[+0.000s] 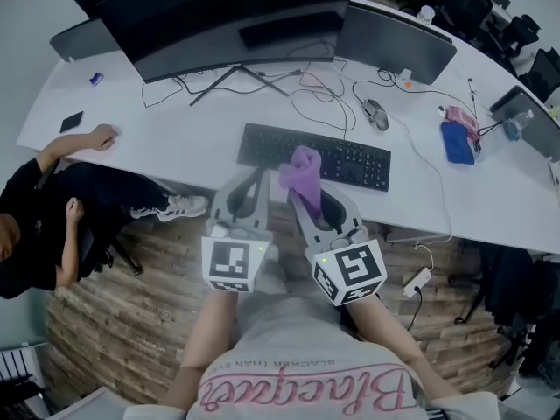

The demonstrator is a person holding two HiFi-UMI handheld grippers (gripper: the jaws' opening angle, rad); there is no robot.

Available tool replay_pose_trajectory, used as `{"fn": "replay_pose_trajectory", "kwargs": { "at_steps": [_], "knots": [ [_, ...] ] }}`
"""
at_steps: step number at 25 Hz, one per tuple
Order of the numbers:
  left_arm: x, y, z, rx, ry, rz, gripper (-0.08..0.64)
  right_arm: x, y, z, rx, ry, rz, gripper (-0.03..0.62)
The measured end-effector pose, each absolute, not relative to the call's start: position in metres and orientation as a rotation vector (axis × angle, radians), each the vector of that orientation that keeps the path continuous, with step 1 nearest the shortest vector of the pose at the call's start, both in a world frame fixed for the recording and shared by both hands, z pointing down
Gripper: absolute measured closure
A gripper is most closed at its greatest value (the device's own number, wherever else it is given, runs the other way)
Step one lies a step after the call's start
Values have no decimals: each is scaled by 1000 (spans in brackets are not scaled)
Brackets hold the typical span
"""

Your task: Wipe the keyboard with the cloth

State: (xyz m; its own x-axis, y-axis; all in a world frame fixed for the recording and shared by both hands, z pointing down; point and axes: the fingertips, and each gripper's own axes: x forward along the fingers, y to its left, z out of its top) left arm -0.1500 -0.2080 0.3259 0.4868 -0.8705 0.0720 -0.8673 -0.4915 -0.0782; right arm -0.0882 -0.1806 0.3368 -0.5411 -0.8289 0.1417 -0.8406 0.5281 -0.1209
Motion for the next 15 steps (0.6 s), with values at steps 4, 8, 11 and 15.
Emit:
{"fn": "replay_pose_trajectory", "kwargs": {
  "at_steps": [4,8,11,15],
  "knots": [
    [-177,-241,334,-2700,1586,-162,552,-112,-215,343,1444,-2673,282,494],
    [-200,-273,348,-2724,1605,-200,552,-134,-250,354,1427,-2652,337,494],
    [-216,-297,363,-2754,1620,-231,552,-150,-277,368,1413,-2635,399,494],
    [-232,-327,389,-2791,1622,-306,552,-168,-308,392,1387,-2598,485,494]
  ]
}}
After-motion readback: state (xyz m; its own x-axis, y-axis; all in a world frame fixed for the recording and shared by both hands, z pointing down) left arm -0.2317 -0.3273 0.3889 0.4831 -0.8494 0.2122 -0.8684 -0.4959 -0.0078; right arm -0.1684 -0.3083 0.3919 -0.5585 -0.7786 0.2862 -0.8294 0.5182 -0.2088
